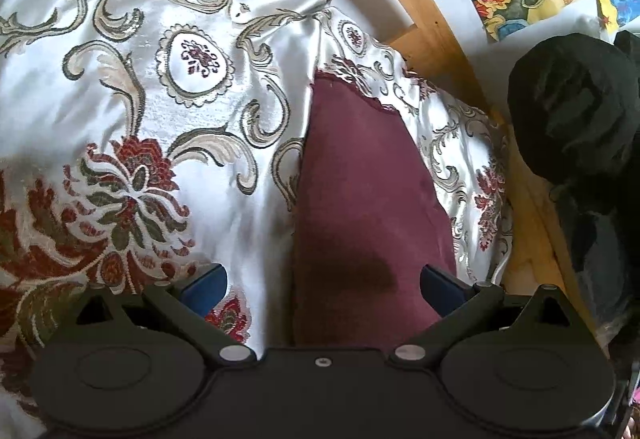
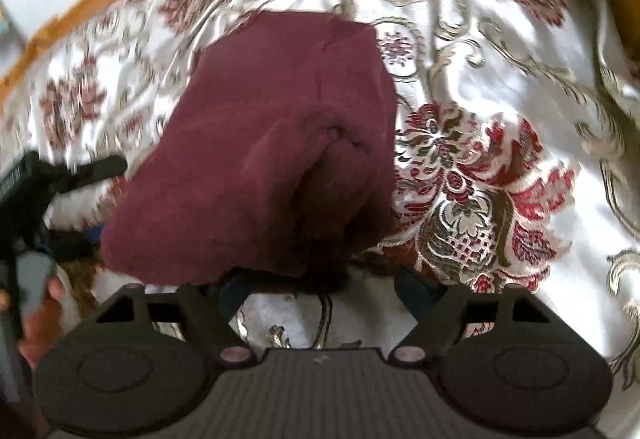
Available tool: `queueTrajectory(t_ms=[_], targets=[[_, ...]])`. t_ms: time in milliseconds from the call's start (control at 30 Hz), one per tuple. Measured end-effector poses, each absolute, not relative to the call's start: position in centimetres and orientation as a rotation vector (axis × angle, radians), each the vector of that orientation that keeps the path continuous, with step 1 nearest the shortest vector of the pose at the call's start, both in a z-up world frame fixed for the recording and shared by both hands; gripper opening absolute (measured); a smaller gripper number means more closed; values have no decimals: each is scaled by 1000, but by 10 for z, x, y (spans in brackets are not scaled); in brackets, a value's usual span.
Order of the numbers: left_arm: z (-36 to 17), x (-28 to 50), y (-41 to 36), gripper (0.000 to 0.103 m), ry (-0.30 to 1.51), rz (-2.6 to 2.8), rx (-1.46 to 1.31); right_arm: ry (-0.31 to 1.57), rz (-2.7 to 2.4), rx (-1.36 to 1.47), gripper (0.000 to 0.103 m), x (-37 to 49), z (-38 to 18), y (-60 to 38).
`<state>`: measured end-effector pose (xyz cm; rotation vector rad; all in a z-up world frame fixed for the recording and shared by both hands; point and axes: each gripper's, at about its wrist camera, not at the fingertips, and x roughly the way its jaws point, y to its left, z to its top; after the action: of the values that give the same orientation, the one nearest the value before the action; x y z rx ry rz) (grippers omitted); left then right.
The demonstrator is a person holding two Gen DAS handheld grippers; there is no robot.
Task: Fold small clothes
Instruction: 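Press the folded bundle flat with the right gripper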
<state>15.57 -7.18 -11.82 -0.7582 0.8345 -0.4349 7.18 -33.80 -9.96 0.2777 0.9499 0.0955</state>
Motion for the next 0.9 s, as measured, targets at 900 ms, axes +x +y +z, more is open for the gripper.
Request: queueTrajectory(t_ms=[900], targets=[[-122,153,-106,102,867,-560,-606,615,81,903,103,86,-123,-432]])
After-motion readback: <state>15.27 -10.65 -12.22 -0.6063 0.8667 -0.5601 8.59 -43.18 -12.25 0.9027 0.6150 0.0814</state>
